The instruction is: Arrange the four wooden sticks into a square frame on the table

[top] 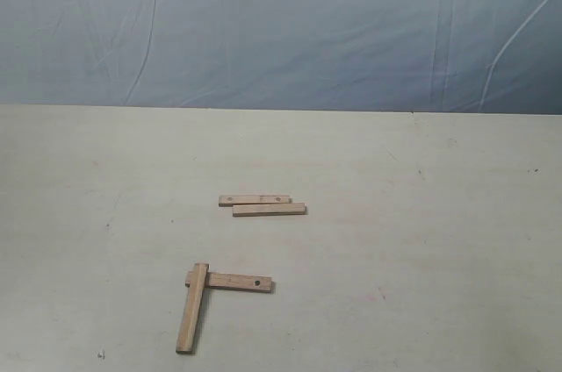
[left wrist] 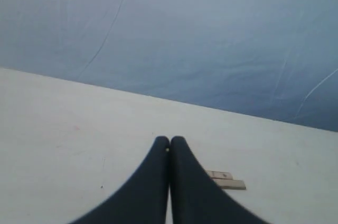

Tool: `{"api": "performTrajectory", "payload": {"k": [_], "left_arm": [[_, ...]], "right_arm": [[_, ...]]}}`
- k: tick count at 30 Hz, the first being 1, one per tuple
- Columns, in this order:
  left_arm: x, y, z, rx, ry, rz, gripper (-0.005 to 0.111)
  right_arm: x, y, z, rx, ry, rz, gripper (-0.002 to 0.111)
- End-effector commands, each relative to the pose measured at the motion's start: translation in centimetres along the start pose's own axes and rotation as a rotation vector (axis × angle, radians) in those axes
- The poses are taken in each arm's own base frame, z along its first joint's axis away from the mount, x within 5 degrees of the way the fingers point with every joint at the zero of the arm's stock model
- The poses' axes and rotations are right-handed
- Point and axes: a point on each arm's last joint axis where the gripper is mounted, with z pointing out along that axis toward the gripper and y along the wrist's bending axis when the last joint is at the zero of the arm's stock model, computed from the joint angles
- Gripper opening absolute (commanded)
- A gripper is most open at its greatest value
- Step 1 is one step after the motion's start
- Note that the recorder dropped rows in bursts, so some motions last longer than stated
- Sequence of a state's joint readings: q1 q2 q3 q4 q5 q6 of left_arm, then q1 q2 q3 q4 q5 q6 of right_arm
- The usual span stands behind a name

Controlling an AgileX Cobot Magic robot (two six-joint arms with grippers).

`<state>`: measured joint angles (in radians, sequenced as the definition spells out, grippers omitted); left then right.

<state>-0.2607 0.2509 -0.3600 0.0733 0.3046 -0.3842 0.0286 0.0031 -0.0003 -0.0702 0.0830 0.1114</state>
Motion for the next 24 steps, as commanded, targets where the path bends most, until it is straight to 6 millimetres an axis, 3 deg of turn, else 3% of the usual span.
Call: {"api": "performTrajectory", "payload": {"k": [1,6,10,14,17,20,23,24], "left_arm": [[2.5,0.8,-1.3,0.037,-0.082,-0.028,0.000],[5.2,1.5,-1.2,0.084,-0.179,-0.059,0.000],[7.5,2.3,-0.4,0.079,-0.163,-0.057,0.000],[7.8,2.4,-0.3,0.067,-0.147,0.000,0.000],[7.9,2.4,-0.3,0.062,-0.139,0.008,0.000],[8.0,2.4,-0.3,0.059,-0.131,0.011,0.000],[8.0,2.4,-0.3,0.058,-0.131,0.013,0.000],[8.0,2.4,-0.3,0.058,-0.131,0.015,0.000]], "right_arm": [[-3.1,0.2,-0.6,-0.034,-0.354,0.068,-0.001],[-5.9,-0.1,-2.2,-0.144,-0.694,0.424,-0.001],[-9.1,0.2,-2.2,-0.173,-0.746,0.394,-0.001],[-12.6,1.1,0.2,-0.204,-0.713,0.284,-0.001],[-15.2,1.8,3.6,-0.242,-0.682,0.201,-0.001],[-16.8,2.5,8.7,-0.276,-0.599,0.140,-0.001],[-16.6,3.0,14.5,-0.294,-0.447,0.106,-0.001],[-15.9,2.9,17.4,-0.280,-0.342,0.112,-0.001]]}}
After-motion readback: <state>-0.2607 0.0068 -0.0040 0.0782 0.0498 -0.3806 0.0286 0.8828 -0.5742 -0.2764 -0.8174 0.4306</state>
